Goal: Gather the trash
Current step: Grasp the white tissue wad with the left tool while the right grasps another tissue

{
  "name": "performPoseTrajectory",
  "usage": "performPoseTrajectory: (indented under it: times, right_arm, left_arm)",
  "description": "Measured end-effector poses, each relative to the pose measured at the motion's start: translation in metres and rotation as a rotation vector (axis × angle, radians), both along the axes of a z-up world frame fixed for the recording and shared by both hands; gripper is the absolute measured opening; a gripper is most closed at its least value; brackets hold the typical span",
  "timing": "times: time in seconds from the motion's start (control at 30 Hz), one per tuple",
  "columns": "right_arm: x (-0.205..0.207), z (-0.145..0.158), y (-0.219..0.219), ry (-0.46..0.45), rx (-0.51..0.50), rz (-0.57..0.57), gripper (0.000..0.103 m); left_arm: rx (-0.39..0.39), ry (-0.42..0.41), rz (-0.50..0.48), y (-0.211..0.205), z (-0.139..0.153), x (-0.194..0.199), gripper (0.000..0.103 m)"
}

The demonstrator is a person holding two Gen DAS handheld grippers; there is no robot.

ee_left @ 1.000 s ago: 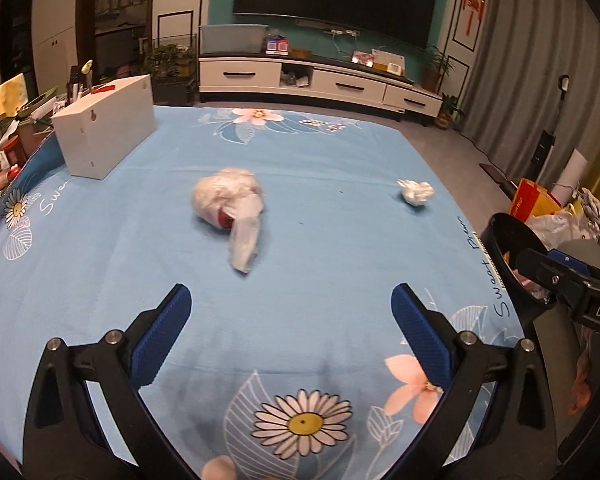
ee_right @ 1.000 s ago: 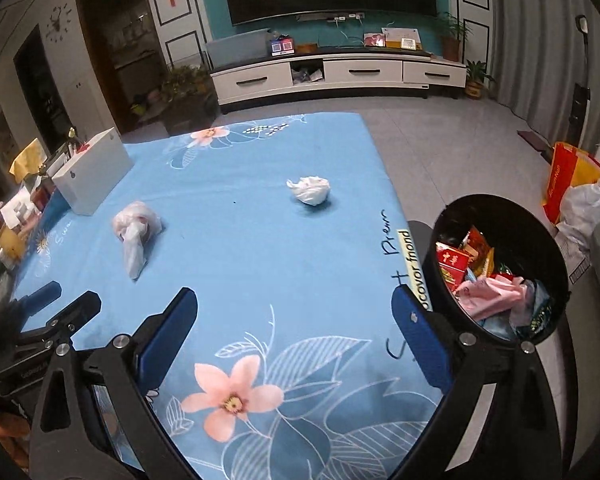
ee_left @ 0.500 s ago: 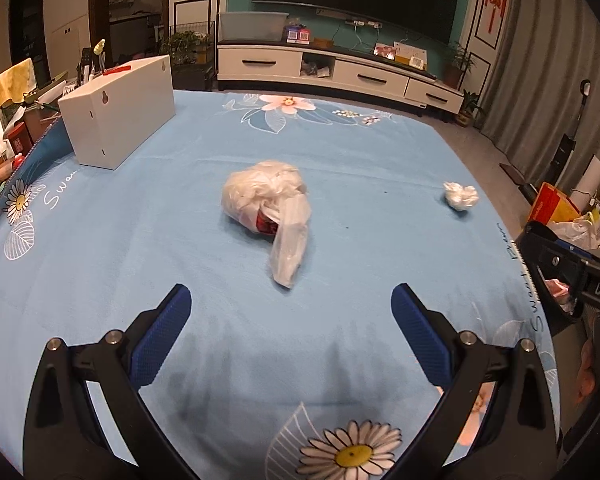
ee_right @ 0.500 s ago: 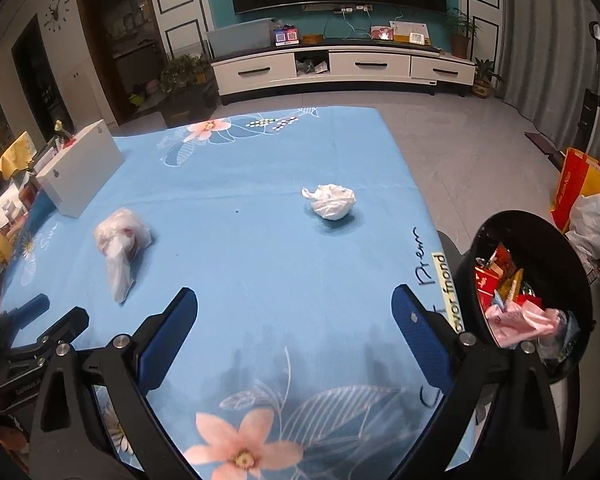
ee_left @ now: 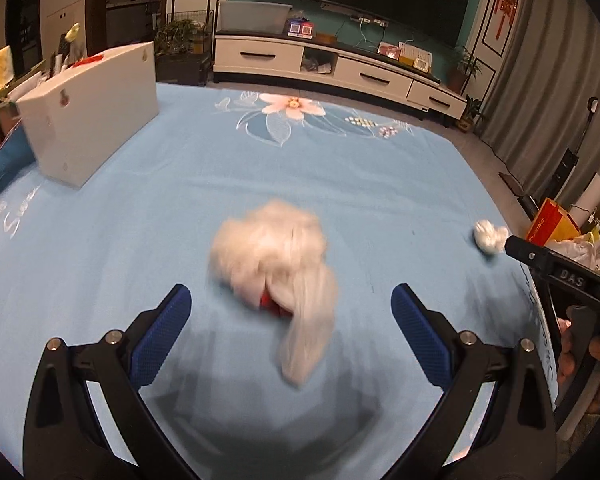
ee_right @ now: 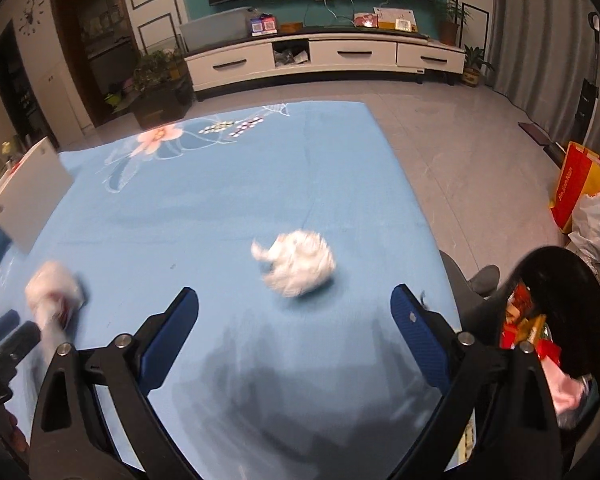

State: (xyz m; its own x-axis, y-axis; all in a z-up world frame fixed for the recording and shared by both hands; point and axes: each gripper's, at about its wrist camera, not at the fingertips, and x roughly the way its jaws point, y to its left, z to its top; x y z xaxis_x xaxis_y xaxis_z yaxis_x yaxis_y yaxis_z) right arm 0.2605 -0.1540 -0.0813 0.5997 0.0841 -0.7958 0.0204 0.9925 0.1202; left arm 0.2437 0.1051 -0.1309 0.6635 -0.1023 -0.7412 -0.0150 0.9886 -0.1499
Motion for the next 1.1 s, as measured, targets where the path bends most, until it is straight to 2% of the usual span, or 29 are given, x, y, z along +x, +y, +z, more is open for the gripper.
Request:
performPoseTrajectory:
  times: [0.1,0.23,0.3,0.37,0.43,0.53,0.6,0.7,1.1]
  right_arm:
    - [0.017,-0.008,0.001,0.021,0.004,0.010,0.082]
    - [0.029,-0.014,0.007,0.032,-0.024,0.033,0.067]
    - [0.032,-0.017,0.008,0.040,-0.046,0.040,0.058]
    - [0.035,-0.022,0.007,0.057,-0.054,0.045,0.047]
    - [0.035,-0.023,0.006,0.062,-0.072,0.043,0.036]
    - [0.031,-0.022,0.003,0.054,-0.066,0.041,0.028]
    - [0.027,-0.020,0.002,0.051,-0.051,0.043,0.026]
    - [0.016,-0.015,0.001,0.040,-0.025,0.048,0.025]
    - [-0.070,0.025,-0.004,-0.045,0.066,0.095,0.025]
  left_arm:
    - [-0.023,0.005,-0.019,0.000,-0.002,0.018,0.100]
    - [0.023,0.034,-0.007,-0.003,-0.010,0.035,0.095]
    - [0.023,0.043,-0.007,-0.002,-0.013,0.038,0.081]
    - [0.034,0.054,0.003,-0.002,-0.018,0.040,0.076]
    - [0.034,0.058,0.009,0.000,-0.020,0.040,0.066]
    - [0.013,0.055,0.016,0.004,-0.021,0.039,0.052]
    - [0.005,0.047,0.011,0.004,-0.020,0.037,0.041]
    - [-0.014,0.038,-0.007,0.002,-0.017,0.031,0.033]
    - [-0.021,-0.017,-0.118,-0.043,0.008,-0.019,0.032]
